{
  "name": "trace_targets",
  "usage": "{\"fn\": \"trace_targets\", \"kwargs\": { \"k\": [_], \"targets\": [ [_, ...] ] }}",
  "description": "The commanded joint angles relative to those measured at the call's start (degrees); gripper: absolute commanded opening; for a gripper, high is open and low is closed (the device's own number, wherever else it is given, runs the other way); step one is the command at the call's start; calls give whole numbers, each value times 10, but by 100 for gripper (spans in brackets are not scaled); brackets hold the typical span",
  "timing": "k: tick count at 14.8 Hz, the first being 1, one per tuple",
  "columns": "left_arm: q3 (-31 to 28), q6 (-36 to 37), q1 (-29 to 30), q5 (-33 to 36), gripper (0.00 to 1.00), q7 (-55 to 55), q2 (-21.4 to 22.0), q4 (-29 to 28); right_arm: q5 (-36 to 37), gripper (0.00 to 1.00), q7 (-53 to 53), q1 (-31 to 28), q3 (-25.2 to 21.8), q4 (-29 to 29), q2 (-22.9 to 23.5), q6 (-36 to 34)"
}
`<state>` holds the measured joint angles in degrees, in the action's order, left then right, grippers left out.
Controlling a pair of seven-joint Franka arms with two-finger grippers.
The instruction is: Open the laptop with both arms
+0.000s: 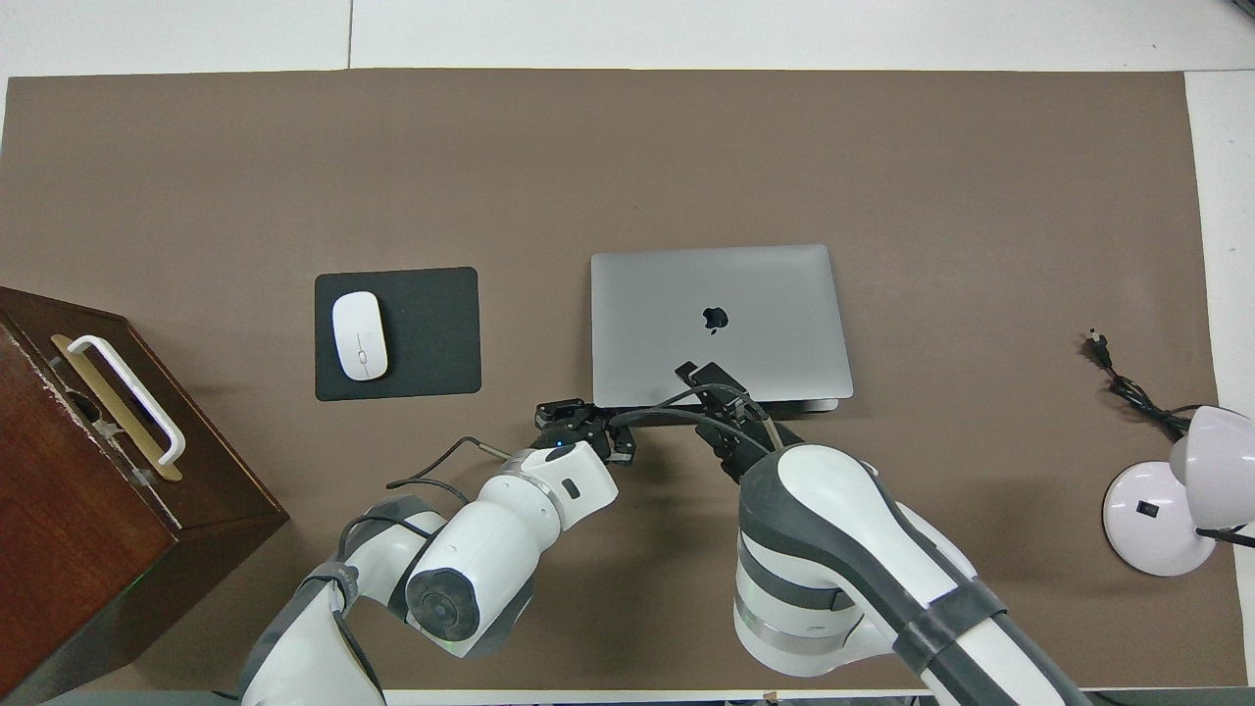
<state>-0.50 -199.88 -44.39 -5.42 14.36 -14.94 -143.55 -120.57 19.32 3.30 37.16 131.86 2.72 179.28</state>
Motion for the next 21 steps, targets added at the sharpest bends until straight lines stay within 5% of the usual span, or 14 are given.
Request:
{"fn": "trace_targets", "kwargs": {
  "k": [1, 21],
  "targets": [
    [-4, -9, 4, 1, 0, -7, -22, 7, -19, 100, 19, -8, 4, -7, 9, 16],
    [-4, -9, 4, 1, 0, -8, -29, 9, 30, 100, 68, -12, -52, -62, 48, 14]
  ]
}}
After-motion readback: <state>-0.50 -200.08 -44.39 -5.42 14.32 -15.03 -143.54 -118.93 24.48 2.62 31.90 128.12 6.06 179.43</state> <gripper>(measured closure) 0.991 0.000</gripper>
